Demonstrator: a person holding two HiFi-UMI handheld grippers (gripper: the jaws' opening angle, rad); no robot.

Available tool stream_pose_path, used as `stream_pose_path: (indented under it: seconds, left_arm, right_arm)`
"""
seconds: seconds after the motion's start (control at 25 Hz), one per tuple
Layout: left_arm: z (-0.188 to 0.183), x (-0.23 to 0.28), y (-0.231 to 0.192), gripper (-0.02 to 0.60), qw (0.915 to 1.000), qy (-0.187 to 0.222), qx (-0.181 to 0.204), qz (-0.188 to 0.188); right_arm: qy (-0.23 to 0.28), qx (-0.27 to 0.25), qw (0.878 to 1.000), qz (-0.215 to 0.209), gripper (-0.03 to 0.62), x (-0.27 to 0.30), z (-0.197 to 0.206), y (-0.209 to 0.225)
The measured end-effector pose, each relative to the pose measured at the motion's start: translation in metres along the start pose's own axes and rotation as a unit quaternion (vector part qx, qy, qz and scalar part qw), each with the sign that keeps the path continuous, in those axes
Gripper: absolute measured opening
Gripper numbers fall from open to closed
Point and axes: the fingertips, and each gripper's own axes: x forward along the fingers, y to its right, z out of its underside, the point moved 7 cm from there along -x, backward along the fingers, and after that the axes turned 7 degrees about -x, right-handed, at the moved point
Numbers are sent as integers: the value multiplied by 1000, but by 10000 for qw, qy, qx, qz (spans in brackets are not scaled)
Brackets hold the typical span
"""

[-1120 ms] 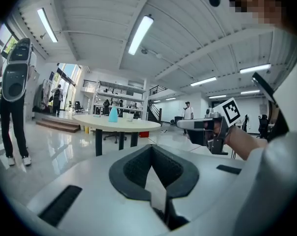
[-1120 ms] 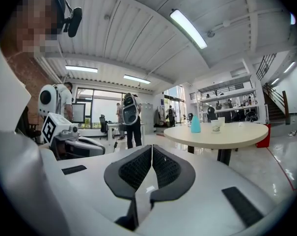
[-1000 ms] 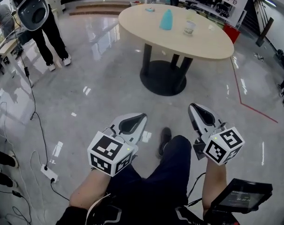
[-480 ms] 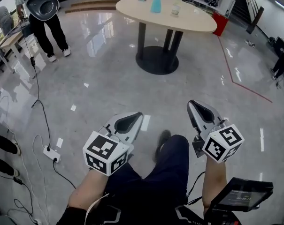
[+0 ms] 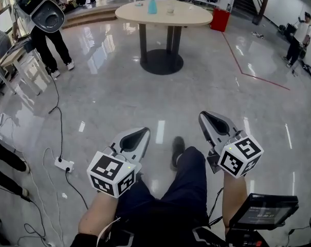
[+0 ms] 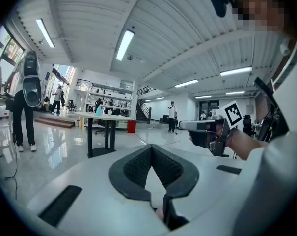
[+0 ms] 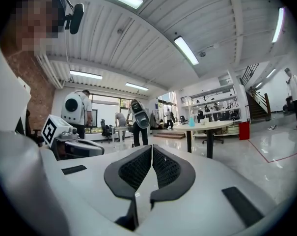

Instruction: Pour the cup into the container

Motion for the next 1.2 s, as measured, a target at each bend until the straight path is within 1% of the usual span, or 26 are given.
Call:
stream_pose_path:
  seconds: [0.08,0.12,0.28,0.36,0.48,0.64,0.76,0.88,1.0,1.12,1.2]
  left_arm:
    - [7,-16,12,-2,10000,18,-6,37]
    - [12,-31,20,-2,10000,28,-19,51]
    - [28,-114,68,-2,9999,86,-63,55]
    - [29,-146,92,-2,9999,149,-2,55]
    - [30,-184,118,-2,9996,261,83,14]
    - [33,-223,142,-2,9994,353,63,-31]
    - [38,-246,162,-2,9992,398,-20,-43]
    - [42,-272,186,-2,9987,500,18,-88]
    - [45,-272,191,-2,9989,449,90,-70]
    - [49,-273,191,-2,9989,455,-78,6]
    - [46,-282,194,-2,9976,585,-312,180]
  right_arm:
    - [24,10,10000,43,12,-16,0,-12]
    - [35,-14,10000,58,12,-29,-2,-25]
    - [19,-212,9997,133,12,-97,-19,-97]
    - [65,-169,9996,236,12,-128,-26,-123]
    - [144,11,9990,416,12,-166,-26,-153]
    - [128,-2,9988,470,11,-200,-30,-189]
    - [204,60,9984,521,11,-226,-33,-209]
    - [209,-71,9970,746,7,-256,-36,-229]
    - [213,-18,9963,829,6,-266,-32,-231]
    - [186,1,9962,854,5,-269,-28,-231]
    - [225,67,9959,869,5,-276,-29,-234]
